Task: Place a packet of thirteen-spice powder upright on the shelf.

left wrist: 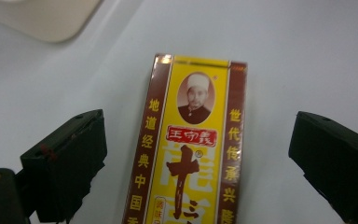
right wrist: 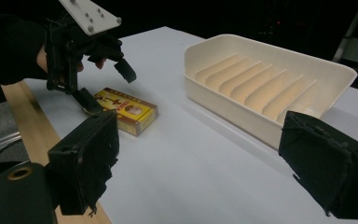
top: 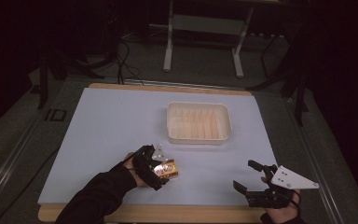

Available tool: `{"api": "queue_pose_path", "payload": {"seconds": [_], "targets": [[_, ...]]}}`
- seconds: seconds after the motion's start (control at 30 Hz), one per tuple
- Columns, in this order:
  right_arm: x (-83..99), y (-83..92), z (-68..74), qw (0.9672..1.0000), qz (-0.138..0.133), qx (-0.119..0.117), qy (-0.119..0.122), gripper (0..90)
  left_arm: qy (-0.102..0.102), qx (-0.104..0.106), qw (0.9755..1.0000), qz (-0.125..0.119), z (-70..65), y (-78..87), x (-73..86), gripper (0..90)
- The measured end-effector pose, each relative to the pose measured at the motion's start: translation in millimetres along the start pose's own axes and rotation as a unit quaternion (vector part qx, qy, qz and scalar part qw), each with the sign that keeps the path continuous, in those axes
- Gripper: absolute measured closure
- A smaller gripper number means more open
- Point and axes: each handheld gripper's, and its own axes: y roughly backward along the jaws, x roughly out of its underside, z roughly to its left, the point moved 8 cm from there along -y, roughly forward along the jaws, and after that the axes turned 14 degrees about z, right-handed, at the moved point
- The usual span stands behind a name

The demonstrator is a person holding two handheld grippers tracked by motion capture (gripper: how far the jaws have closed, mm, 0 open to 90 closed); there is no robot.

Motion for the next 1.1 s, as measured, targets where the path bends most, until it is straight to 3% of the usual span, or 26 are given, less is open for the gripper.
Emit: {"api": "queue_pose_path", "payload": {"seconds": [0.2, 0.47, 0.8, 0.97, 1.1], "targets": [[0.5, -0.2, -0.8, 1.0, 0.001, -0.001, 0.0, 12.3, -0.002, 0.001, 0.9997, 0.023, 3.4, -6.8, -2.6, 6.1], [1.3, -0.6, -1.8, 1.0, 0.003, -0.002, -0.004, 12.3, -0.021, -0.002, 0.9976, 0.066, 3.3, -16.5, -5.0, 12.4], [1.9, -0.8, -2.4, 1.0, 0.004, -0.005, -0.007, 12.3, -0.039, -0.001, 0.9924, 0.117, 1.2, -24.0, -4.5, 19.5], [2.3, -1.0, -2.5, 0.9999, 0.005, -0.006, -0.006, 12.3, -0.037, 0.001, 0.9915, 0.125, 1.1, -25.5, -4.7, 20.7], [2.5, -1.5, -2.7, 0.9999, 0.007, -0.005, -0.006, 12.4, -0.034, 0.01, 0.9913, 0.127, 1.7, -23.8, -4.6, 27.8]]}}
